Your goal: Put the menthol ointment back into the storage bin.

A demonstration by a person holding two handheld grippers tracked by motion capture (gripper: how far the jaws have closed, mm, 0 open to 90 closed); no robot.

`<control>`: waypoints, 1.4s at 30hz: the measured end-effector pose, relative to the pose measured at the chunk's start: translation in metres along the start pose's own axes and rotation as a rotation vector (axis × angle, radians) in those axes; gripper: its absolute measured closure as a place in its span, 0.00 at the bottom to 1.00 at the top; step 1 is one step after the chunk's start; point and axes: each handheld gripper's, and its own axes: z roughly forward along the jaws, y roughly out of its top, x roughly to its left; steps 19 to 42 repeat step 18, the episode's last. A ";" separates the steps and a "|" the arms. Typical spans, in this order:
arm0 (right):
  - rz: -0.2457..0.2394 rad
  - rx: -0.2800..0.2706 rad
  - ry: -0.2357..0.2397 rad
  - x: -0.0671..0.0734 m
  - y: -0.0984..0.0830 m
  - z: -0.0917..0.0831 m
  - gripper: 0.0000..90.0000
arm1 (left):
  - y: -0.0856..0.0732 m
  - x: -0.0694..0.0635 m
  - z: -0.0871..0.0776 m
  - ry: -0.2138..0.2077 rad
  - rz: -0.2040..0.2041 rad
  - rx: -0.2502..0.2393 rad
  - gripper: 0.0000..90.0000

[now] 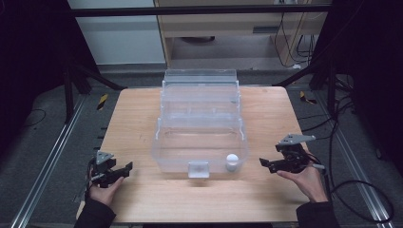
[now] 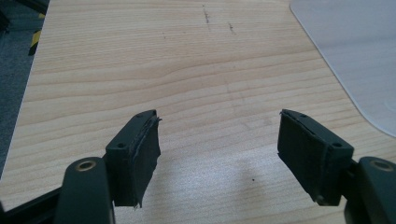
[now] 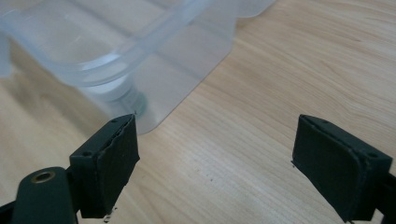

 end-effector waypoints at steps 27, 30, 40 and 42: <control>0.185 -0.068 -0.173 -0.028 -0.052 0.015 0.05 | -0.002 0.002 0.000 0.013 0.003 -0.006 0.31; 0.185 -0.068 -0.173 -0.028 -0.052 0.015 0.05 | -0.002 0.002 0.000 0.013 0.003 -0.006 0.31; 0.185 -0.068 -0.173 -0.028 -0.052 0.015 0.05 | -0.002 0.002 0.000 0.013 0.003 -0.006 0.31; 0.185 -0.068 -0.173 -0.028 -0.052 0.015 0.05 | -0.002 0.002 0.000 0.013 0.003 -0.006 0.31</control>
